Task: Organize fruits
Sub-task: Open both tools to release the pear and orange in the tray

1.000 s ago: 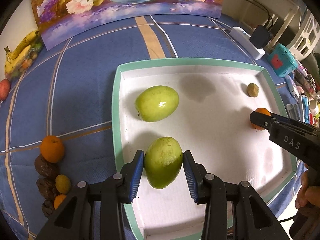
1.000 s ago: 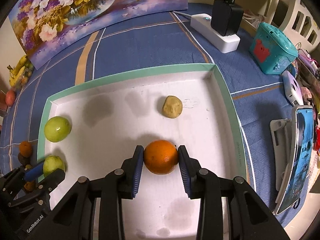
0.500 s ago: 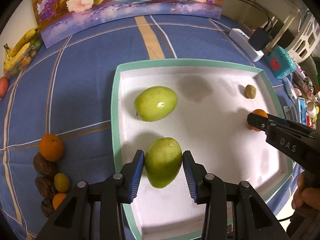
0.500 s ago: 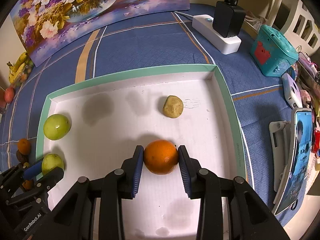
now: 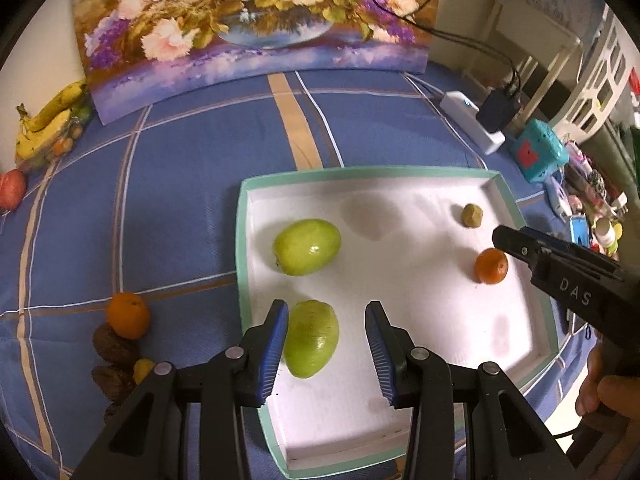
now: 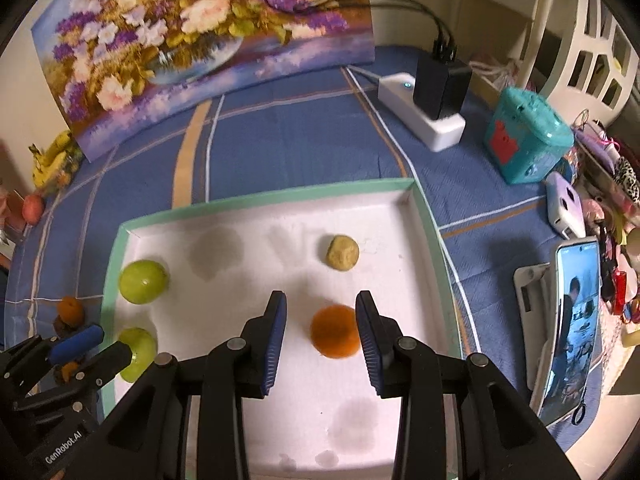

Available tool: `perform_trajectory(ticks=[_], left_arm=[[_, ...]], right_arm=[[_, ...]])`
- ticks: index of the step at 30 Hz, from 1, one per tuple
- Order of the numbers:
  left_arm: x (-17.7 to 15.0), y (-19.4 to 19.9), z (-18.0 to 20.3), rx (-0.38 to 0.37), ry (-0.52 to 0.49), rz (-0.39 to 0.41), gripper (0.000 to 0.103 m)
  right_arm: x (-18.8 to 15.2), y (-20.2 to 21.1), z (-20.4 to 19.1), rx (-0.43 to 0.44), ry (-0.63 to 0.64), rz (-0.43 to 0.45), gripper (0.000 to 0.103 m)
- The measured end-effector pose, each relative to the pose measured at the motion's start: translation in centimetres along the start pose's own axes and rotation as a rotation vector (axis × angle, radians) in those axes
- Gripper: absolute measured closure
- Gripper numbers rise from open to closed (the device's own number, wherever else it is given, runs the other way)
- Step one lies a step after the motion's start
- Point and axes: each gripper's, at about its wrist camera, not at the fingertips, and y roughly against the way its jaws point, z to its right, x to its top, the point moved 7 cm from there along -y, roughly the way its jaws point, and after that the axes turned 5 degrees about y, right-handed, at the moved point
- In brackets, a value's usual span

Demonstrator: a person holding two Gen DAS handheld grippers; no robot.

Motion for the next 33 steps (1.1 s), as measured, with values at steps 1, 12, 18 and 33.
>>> perform_trajectory(ticks=[1, 12, 18, 33], left_arm=[[0.1, 0.3, -0.3, 0.000, 0.008, 0.005, 0.060], [0.4, 0.1, -3.8, 0.104, 0.118, -0.002, 0.035], [0.0, -0.4, -6.4, 0.118, 0.231, -0.022, 0.019], [0.2, 1.3, -10.3, 0.208, 0.348, 0.047, 0.000]], right_arm=[[0.1, 0.1, -0.1, -0.001, 0.003, 0.004, 0.066], [-0.2, -0.3, -0.6, -0.006, 0.020, -0.014, 0.062], [-0.4, -0.8, -0.7, -0.017, 0.033, -0.033, 0.041], [-0.2, -0.9, -0.9, -0.083, 0.084, -0.019, 0.017]])
